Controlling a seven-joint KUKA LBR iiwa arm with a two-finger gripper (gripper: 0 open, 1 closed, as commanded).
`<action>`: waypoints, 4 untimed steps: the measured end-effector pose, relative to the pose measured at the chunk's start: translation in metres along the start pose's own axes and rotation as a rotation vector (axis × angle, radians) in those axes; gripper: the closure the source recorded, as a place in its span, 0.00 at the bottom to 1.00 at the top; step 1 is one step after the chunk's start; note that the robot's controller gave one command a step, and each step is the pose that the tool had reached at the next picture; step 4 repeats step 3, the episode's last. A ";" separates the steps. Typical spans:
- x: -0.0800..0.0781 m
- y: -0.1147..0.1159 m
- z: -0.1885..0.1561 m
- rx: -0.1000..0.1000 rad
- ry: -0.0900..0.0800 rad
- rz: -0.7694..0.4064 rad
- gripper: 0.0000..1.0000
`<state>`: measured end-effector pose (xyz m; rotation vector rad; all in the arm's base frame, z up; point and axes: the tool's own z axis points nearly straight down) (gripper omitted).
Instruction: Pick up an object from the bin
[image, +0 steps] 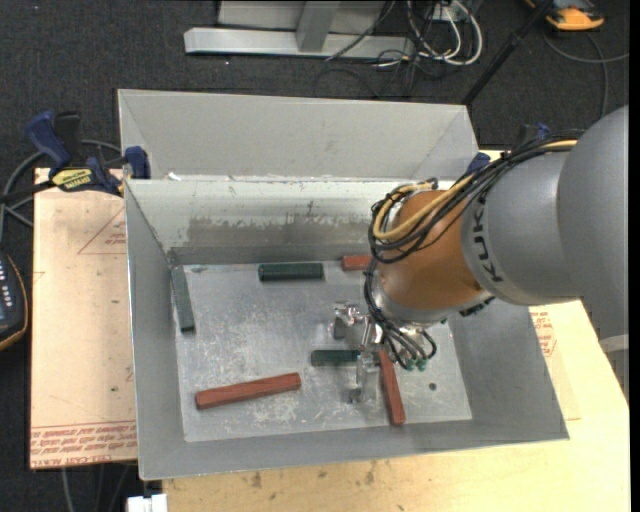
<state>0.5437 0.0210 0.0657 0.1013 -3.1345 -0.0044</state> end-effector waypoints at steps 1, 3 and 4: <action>-0.002 -0.002 -0.005 0.002 -0.008 0.003 1.00; 0.051 0.024 -0.213 0.005 -0.011 -0.366 1.00; 0.051 0.024 -0.213 0.005 -0.011 -0.366 1.00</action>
Offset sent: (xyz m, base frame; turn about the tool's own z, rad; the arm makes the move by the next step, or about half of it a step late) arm 0.0000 0.0000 0.0000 0.0000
